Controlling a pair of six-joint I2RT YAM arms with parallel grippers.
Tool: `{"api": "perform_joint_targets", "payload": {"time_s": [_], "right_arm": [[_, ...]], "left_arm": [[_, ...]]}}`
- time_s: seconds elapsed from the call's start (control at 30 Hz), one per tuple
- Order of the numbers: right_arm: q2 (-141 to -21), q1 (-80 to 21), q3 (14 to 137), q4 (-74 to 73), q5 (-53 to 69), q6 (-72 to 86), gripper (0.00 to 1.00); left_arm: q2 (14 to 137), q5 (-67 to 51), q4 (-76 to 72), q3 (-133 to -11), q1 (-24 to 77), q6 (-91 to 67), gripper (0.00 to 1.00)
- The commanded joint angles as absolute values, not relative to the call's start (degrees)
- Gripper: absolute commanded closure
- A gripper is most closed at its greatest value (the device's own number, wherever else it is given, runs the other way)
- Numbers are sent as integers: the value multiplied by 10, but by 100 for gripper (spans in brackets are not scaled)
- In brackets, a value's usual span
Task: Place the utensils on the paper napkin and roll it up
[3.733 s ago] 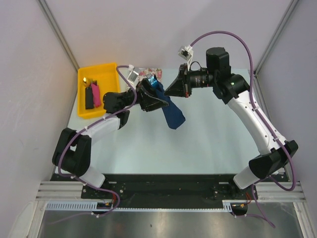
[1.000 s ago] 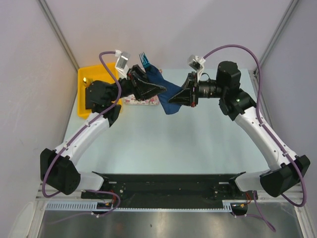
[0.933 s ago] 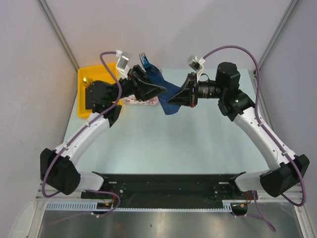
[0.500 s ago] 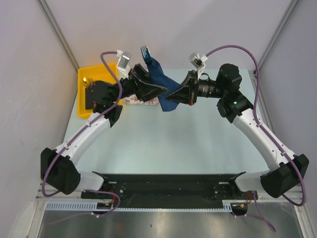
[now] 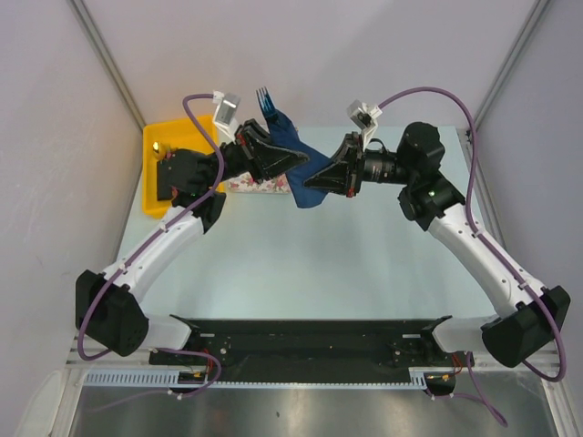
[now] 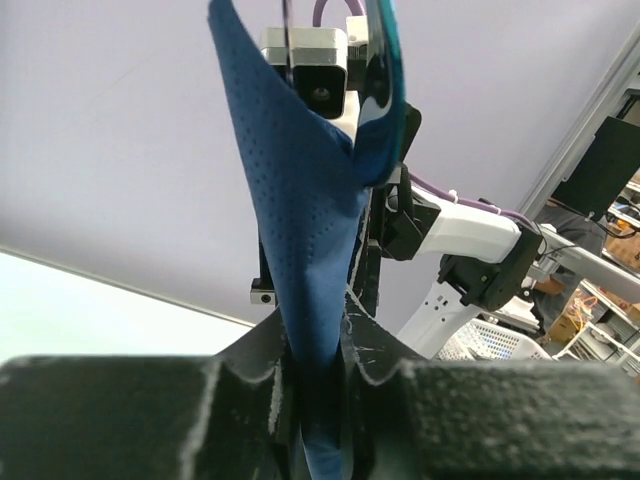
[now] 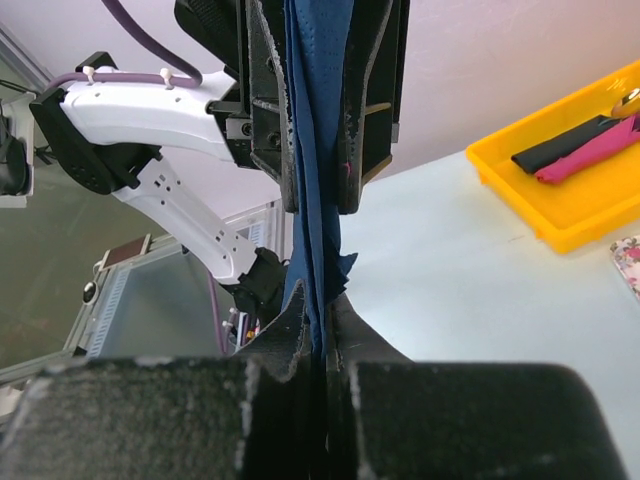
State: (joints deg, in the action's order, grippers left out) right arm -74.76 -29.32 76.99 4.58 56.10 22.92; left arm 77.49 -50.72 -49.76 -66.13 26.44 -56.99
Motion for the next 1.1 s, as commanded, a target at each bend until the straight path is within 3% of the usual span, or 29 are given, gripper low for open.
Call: {"api": "perform_joint_targets", "payload": {"time_s": [0.0,0.03,0.13,0.2,0.23,0.3,0.37,0.5,0.57,0.87,1.07], "right_arm": [[-716,-295,773,84,548,229,100],[-716,-295,772,83,548,229,100],[-717,-294,773,77,549,227,100],[-715,-292,781,48,545,212,85],[-714,-289,783,38,542,207,69],[-705,-280,787,12,538,198,54],[-699,-272,790,-19,537,193,52],[-688,-260,799,-52,533,185,38],[-685,-252,809,-68,534,182,37],[-674,-222,820,-92,537,184,60],[-681,-210,824,-87,547,185,86]], "left_arm": [[763,-499,-530,-667,259,-578,87],[763,-500,-533,-667,258,-577,97],[764,-504,-539,-665,256,-582,100],[765,-504,-544,-664,255,-582,100],[766,-504,-546,-665,254,-584,100],[767,-504,-550,-664,251,-585,100],[770,-504,-554,-664,249,-590,100],[773,-509,-561,-664,247,-595,100],[773,-511,-563,-662,245,-596,100],[775,-517,-570,-656,241,-600,100],[773,-519,-570,-655,241,-599,100]]}}
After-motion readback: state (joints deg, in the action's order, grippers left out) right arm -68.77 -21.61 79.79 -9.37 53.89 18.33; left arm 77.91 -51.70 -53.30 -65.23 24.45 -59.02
